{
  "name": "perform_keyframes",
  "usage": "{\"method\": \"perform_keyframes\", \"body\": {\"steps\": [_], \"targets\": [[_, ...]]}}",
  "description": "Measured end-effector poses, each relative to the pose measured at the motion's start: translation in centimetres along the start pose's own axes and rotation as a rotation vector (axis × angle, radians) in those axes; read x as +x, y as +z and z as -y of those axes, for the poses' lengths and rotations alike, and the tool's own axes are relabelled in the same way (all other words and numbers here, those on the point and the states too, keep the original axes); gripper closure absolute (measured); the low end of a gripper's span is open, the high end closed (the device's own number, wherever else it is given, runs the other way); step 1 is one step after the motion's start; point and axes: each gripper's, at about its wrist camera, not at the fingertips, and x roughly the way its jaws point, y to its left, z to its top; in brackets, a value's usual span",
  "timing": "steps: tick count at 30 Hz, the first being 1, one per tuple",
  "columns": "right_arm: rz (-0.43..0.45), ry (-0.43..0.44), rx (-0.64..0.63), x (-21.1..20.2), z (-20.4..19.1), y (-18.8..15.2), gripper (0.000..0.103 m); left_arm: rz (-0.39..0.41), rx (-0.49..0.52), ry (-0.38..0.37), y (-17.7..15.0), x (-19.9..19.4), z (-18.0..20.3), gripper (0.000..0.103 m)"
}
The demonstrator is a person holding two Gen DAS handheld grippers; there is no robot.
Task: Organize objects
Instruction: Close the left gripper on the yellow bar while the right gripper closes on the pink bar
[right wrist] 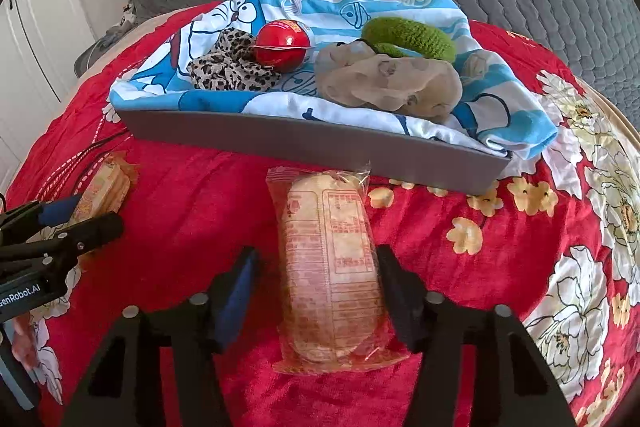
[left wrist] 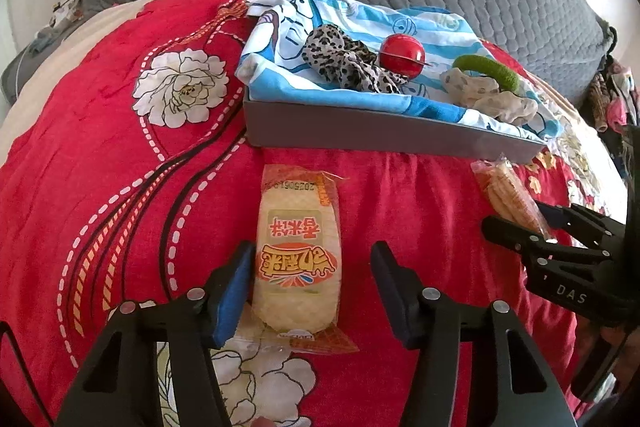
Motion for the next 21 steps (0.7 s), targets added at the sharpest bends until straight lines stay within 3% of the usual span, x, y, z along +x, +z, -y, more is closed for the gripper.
{"method": "perform_keyframes", "body": {"steps": [5,8,21], "targets": [[-0.001,0.003,0.005,-0.01,0.01,0.04,0.057,0.002,-0.011,-0.004,0.13,-0.08,-0.17,0.053],[-0.001,0.004,0.005,-0.06,0.07,0.04,0.059,0.003,-0.009,-0.003,0.14,-0.07,-0.09,0.060],[-0.004,0.015,0.007,-0.25,0.11,0.05,0.063,0.016,0.012,-0.008,0.16,-0.46,0.32,0.060]]}}
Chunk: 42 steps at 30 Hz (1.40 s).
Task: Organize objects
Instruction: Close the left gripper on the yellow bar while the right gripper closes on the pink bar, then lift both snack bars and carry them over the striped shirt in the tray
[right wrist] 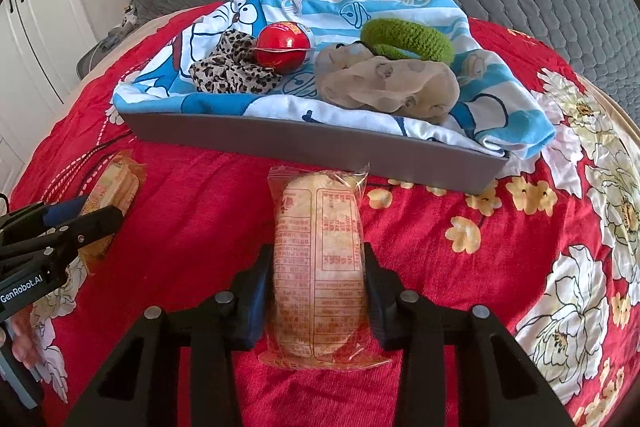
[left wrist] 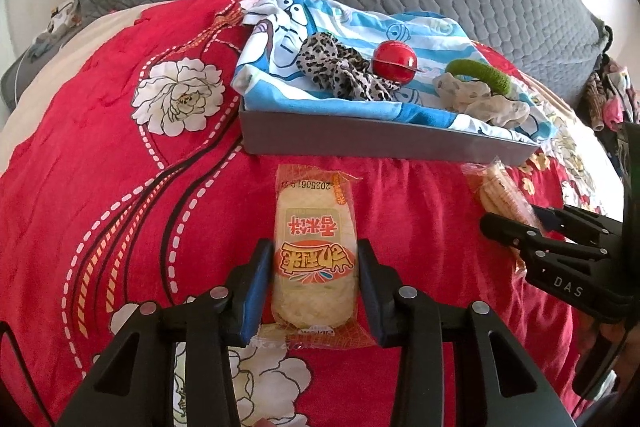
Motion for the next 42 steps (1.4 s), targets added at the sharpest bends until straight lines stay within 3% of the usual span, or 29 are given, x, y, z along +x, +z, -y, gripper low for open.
{"method": "perform_keyframes", "body": {"steps": [16,29,42], "targets": [[0.034,0.057,0.009,-2.0,-0.4,0.5,0.063,0.047,0.009,0.005,0.5,-2.1,1.1,0.060],[0.151,0.099,0.005,-6.8,-1.0,2.2,0.063,0.149,0.102,0.039,1.7,-6.4,4.1,0.060],[0.263,0.125,0.022,-11.1,-0.5,3.4,0.063,0.203,0.100,0.050,3.8,-8.8,5.7,0.060]]}}
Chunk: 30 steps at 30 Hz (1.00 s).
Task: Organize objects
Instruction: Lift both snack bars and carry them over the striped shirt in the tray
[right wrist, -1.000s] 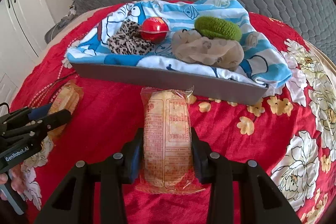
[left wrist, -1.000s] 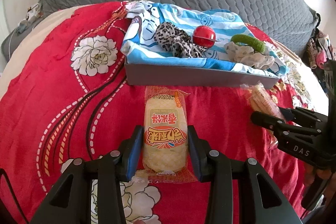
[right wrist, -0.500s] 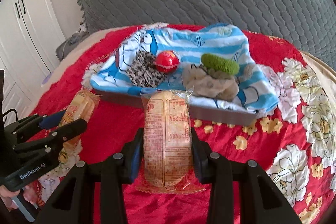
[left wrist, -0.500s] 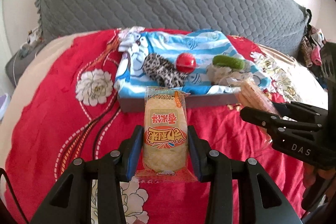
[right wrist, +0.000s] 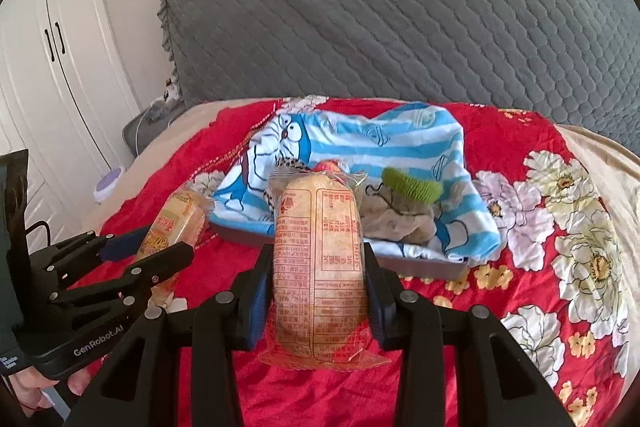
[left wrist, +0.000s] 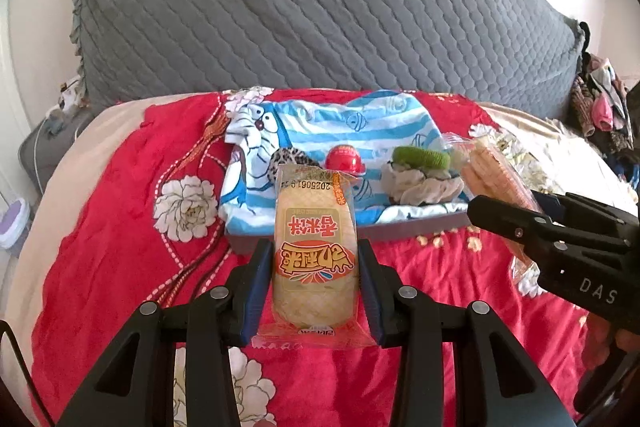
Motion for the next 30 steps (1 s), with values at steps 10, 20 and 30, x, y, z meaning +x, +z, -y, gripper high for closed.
{"method": "perform_keyframes", "body": {"steps": [10,20,30], "targets": [[0.077,-0.007,-0.008,-1.5,0.3,2.0,0.063,0.039,0.009,0.006,2.7,0.3,0.6,0.060],[0.129,0.003,-0.013,-1.5,0.3,3.2,0.063,0.066,-0.014,0.001,4.4,1.1,0.6,0.060],[0.146,0.001,-0.016,0.0,0.7,4.0,0.063,0.067,-0.015,0.004,5.4,3.5,0.4,0.060]]}}
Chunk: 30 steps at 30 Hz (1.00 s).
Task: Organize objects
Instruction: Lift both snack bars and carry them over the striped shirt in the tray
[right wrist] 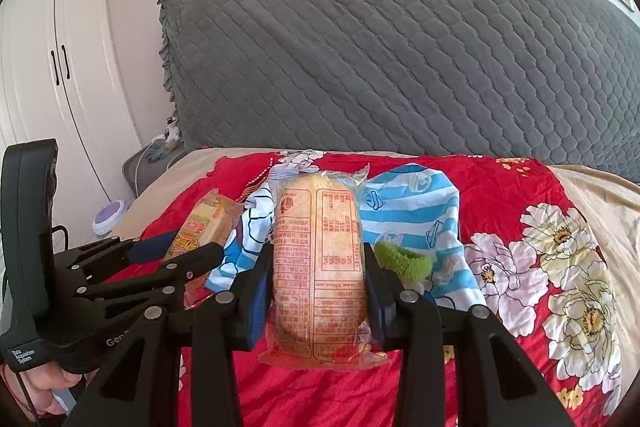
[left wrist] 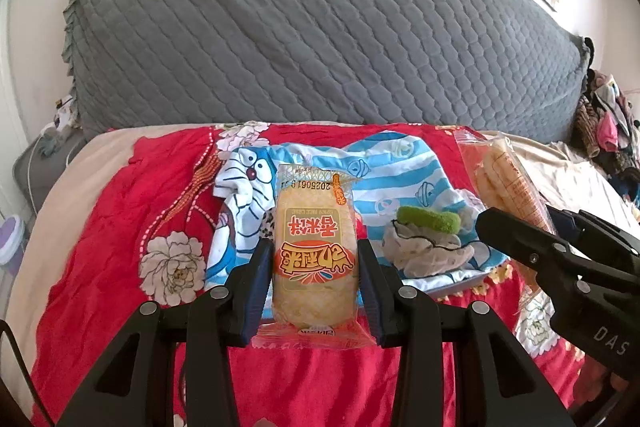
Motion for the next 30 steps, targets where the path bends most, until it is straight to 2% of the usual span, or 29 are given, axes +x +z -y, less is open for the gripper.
{"method": "perform_keyframes", "body": {"steps": [10,17,24,30], "targets": [[0.014,-0.032,0.005,2.1,1.7,0.3,0.063,0.000,0.001,-0.011,0.8,3.1,0.4,0.060],[0.062,-0.041,0.017,3.5,2.6,0.9,0.063,0.015,0.024,-0.013,1.2,5.4,0.7,0.060],[0.070,-0.034,0.025,6.8,3.0,0.5,0.063,-0.002,0.028,-0.005,1.0,8.4,0.6,0.060],[0.066,-0.055,0.030,9.5,4.1,-0.4,0.063,0.016,0.041,0.007,1.0,10.6,0.4,0.060]]}}
